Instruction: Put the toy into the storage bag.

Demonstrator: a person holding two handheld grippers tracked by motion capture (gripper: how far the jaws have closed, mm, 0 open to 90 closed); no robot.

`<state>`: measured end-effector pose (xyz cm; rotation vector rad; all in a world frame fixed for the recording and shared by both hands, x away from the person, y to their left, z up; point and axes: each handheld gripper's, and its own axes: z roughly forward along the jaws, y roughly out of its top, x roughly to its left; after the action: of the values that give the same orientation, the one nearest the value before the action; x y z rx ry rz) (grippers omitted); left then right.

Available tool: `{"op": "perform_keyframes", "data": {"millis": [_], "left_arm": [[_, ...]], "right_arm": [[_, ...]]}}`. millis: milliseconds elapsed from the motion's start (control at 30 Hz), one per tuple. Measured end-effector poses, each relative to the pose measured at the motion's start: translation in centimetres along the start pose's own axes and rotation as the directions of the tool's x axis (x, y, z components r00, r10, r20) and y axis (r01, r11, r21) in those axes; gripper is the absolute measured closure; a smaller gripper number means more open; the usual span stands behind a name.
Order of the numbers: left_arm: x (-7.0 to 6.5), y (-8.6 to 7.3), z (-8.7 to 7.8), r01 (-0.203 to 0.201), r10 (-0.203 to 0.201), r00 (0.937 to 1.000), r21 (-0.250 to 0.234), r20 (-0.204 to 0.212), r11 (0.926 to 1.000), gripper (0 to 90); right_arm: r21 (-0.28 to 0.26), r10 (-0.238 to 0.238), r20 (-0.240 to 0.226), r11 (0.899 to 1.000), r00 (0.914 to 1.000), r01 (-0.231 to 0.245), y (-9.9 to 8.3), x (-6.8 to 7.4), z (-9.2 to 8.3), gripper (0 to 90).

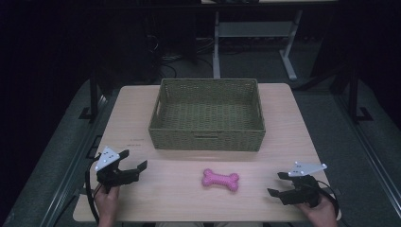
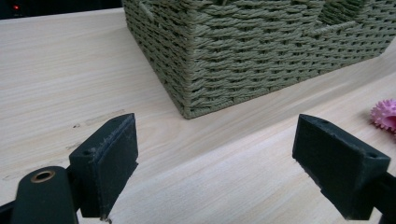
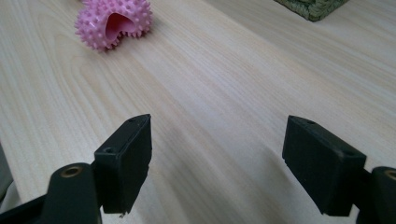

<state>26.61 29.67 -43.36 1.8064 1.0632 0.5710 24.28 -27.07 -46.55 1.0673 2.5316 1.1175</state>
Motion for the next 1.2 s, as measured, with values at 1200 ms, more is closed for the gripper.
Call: {"op": "perform_keyframes", "data": {"millis": [1200], "left_arm": [[0.3,-0.3,-0.7,0.009,-0.009,1.0000,-0.011,-0.003,0.9999,13.7]], "right_arm": [[0.128,-0.196,-0.127,0.969,0.9723,0.212,7.0,3.4,2.0,21.2]]}}
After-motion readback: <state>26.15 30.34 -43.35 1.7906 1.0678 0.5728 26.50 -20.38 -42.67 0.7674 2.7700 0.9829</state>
